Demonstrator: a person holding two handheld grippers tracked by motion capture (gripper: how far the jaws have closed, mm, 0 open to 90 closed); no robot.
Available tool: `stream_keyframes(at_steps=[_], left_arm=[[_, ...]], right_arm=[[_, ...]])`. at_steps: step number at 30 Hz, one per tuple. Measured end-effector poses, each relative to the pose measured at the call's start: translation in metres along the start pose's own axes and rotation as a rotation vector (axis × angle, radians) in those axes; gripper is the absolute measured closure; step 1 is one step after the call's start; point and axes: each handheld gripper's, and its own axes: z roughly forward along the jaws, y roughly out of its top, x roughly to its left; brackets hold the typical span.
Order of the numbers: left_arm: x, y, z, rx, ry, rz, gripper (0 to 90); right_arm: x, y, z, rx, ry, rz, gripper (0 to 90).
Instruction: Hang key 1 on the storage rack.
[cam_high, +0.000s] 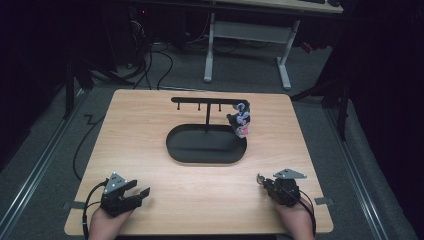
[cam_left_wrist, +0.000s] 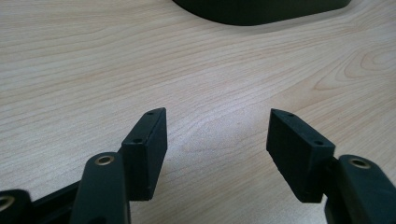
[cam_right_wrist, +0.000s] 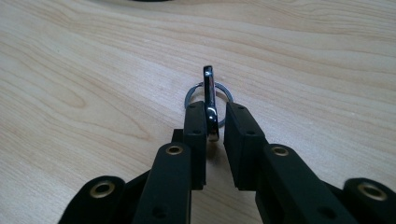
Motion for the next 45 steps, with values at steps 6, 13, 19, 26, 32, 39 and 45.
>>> stream_keyframes(at_steps=[6, 13, 19, 26, 32, 39, 45], left_arm=[[0.000, -0.001, 0.002, 0.008, -0.017, 0.009, 39.0], [-0.002, 0.000, 0.002, 0.008, -0.029, 0.023, 39.0], [-0.005, 0.000, 0.002, 0.008, -0.031, 0.038, 39.0], [-0.007, 0.001, 0.001, 0.006, -0.032, 0.055, 39.0], [-0.007, 0.001, 0.002, 0.007, -0.033, 0.065, 39.0], [-0.007, 0.001, 0.001, 0.000, -0.032, 0.068, 39.1], [-0.008, 0.001, 0.002, 0.003, -0.036, 0.069, 39.1]], right_arm=[[0.000, 0.016, 0.004, 0.123, 0.021, -0.068, 81.2], [-0.001, 0.037, 0.011, 0.285, 0.054, -0.107, 80.5], [-0.002, 0.051, 0.017, 0.407, 0.074, -0.140, 80.7], [-0.010, 0.066, 0.022, 0.534, 0.106, -0.133, 79.0], [-0.010, 0.075, 0.031, 0.623, 0.109, -0.171, 78.5], [-0.006, 0.083, 0.037, 0.667, 0.086, -0.209, 84.9], [-0.006, 0.087, 0.030, 0.653, 0.097, -0.214, 85.2]])
